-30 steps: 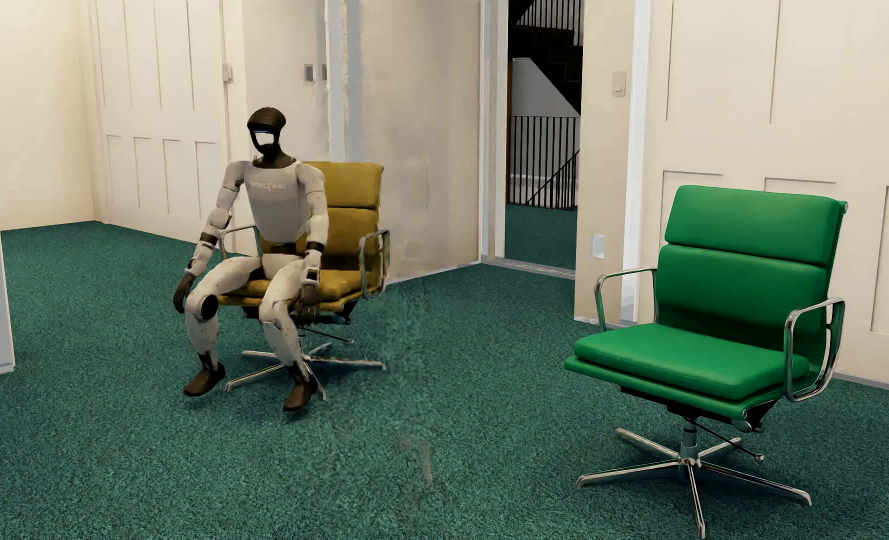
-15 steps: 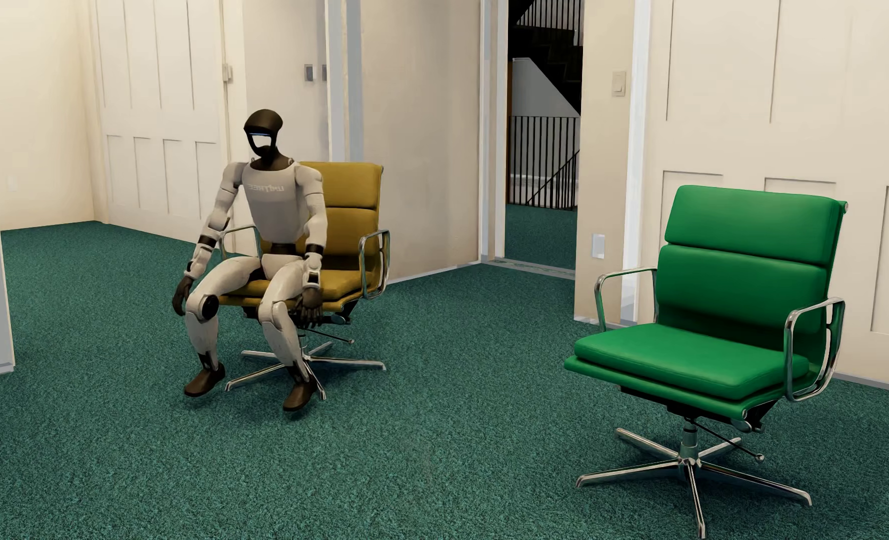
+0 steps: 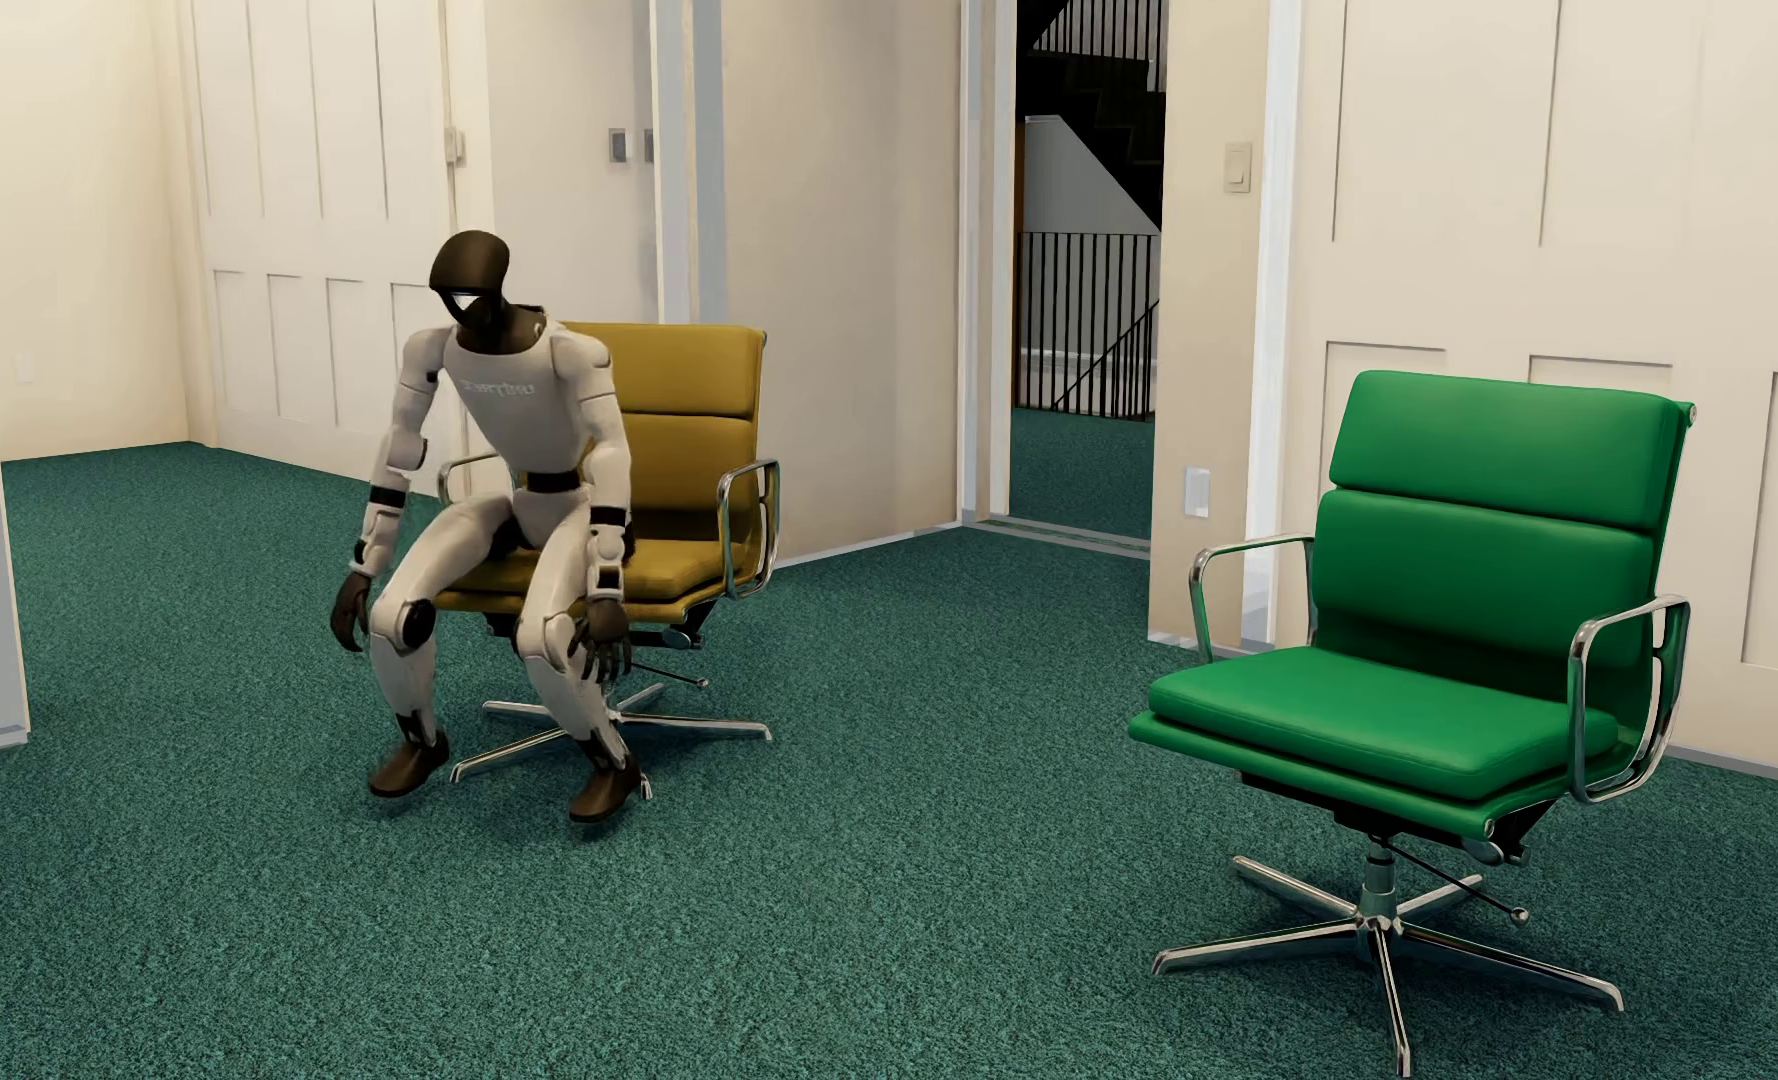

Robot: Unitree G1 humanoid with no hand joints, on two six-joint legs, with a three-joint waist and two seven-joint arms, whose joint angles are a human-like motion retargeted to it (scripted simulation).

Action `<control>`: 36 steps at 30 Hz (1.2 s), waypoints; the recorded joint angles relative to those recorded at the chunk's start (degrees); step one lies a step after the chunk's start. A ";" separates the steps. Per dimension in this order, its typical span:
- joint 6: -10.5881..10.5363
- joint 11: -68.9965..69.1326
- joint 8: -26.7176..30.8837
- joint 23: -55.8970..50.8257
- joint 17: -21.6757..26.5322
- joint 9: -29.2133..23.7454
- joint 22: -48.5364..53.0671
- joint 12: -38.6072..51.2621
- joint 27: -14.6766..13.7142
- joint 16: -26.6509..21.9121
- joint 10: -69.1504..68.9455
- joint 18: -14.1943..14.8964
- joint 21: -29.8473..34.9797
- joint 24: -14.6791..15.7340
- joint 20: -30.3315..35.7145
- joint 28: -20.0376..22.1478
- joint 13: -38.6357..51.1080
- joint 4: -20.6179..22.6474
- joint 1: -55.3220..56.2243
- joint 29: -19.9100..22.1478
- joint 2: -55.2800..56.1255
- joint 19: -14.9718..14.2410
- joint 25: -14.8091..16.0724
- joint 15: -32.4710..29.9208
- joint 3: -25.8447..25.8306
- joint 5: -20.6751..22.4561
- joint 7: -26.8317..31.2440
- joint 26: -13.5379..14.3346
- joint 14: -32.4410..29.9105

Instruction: Stand up from the dark yellow chair

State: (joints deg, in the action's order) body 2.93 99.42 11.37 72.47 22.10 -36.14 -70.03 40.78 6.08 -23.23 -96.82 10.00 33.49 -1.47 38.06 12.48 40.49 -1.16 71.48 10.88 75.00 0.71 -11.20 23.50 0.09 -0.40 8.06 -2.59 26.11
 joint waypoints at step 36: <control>0.95 -61.85 -8.60 1.04 -3.03 25.65 -0.16 -26.72 -1.38 -8.75 86.82 -3.92 -24.76 -5.50 -4.42 -4.00 -38.95 1.11 -74.17 -2.75 -51.79 -5.71 -2.46 -19.15 -6.53 -0.35 -13.47 -0.33 -18.89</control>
State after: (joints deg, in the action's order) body 3.88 37.56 2.77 73.51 19.07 -10.49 -70.19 14.06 4.70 -31.98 -10.00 6.08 8.73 -6.97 33.65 8.48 1.53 -0.05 -2.68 8.13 23.21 -5.00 -13.66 4.35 -6.44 -0.75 -5.41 -2.92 7.22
